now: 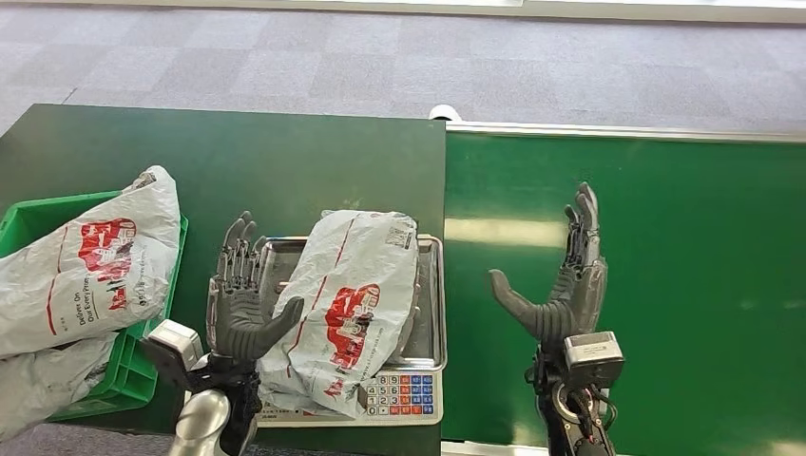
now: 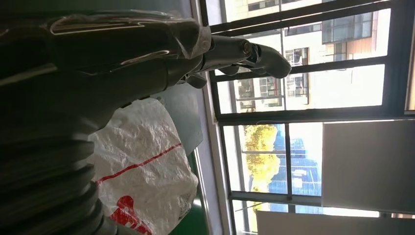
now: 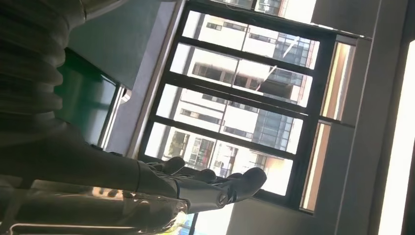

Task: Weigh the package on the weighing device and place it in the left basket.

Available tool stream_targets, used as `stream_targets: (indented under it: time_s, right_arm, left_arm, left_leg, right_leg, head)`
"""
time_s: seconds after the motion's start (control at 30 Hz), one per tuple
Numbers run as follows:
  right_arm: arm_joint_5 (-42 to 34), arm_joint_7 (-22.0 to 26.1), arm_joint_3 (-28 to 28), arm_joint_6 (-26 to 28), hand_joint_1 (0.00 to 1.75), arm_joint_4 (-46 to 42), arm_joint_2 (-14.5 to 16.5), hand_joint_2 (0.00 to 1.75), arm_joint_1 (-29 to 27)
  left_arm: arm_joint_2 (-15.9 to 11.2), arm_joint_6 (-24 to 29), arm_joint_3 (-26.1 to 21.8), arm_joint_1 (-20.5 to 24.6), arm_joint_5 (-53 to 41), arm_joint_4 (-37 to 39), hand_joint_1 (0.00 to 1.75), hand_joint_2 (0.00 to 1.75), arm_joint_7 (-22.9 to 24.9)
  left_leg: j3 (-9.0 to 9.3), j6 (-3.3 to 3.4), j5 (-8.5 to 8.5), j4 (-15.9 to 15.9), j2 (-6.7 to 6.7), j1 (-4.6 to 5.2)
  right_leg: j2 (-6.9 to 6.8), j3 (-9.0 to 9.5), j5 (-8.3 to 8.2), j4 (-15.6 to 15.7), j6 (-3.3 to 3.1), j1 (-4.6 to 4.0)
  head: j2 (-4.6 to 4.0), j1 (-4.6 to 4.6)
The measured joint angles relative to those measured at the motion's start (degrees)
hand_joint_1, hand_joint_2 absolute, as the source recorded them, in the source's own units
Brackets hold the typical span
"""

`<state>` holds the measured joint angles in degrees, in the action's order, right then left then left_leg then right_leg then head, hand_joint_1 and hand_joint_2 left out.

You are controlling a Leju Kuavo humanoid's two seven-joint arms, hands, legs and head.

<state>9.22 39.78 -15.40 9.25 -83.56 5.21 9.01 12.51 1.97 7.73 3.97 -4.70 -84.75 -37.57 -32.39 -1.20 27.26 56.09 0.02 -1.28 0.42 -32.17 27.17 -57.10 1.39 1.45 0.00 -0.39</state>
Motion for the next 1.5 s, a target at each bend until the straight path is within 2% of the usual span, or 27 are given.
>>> stream_targets:
  time_s: [0.17, 0.33, 0.63, 0.97, 1.5]
  right_arm:
    - [-4.27, -1.36, 5.03, -4.5, 0.0, 1.07, 0.72, 1.75, -0.56]
    - [-3.0, -2.3, 7.94, -4.75, 0.0, 1.73, 1.88, 1.75, -1.98]
    - [-1.54, -2.54, 9.05, -4.56, 0.0, 1.73, 2.59, 1.75, -3.2]
    - [0.47, -2.16, 9.35, -7.27, 0.0, 2.36, 2.89, 1.75, -3.3]
    - [-0.09, -2.03, 10.15, -8.53, 0.0, 2.62, 2.92, 1.75, -3.69]
  left_arm:
    - [-0.07, -0.07, 0.45, -0.04, -0.49, -0.15, 0.0, 1.75, -0.4]
    - [-0.09, -0.14, 0.69, -0.07, -0.56, -0.21, 0.0, 1.75, -0.42]
    - [-0.16, -0.16, 0.95, -0.46, -0.59, -0.21, 0.0, 1.75, -0.42]
    - [-0.33, -0.17, 0.91, -1.75, -0.8, -0.32, 0.0, 1.75, -1.09]
    - [-0.43, -0.37, 0.91, -2.22, -0.97, -0.36, 0.0, 1.75, -1.27]
  left_leg:
    - [0.0, 0.0, 0.0, 0.0, 0.0, 0.0]
    - [0.0, 0.0, 0.0, -0.01, 0.0, 0.0]
    - [-0.01, 0.0, 0.01, -0.01, 0.0, 0.0]
    - [-0.01, 0.0, 0.01, -0.01, 0.0, 0.0]
    - [-0.01, 0.0, 0.01, -0.01, 0.0, 0.0]
  right_leg:
    - [0.0, 0.0, 0.0, 0.0, 0.0, 0.0]
    - [0.0, -0.01, 0.0, -0.01, 0.0, -0.01]
    - [0.0, 0.0, 0.0, 0.0, 0.0, 0.0]
    - [0.0, -0.01, 0.01, -0.01, 0.0, 0.0]
    - [0.0, -0.01, 0.01, 0.0, 0.0, 0.0]
  head:
    - [0.0, -0.01]
    - [0.0, -0.01]
    - [0.0, 0.0]
    - [0.0, 0.0]
    - [0.0, 0.0]
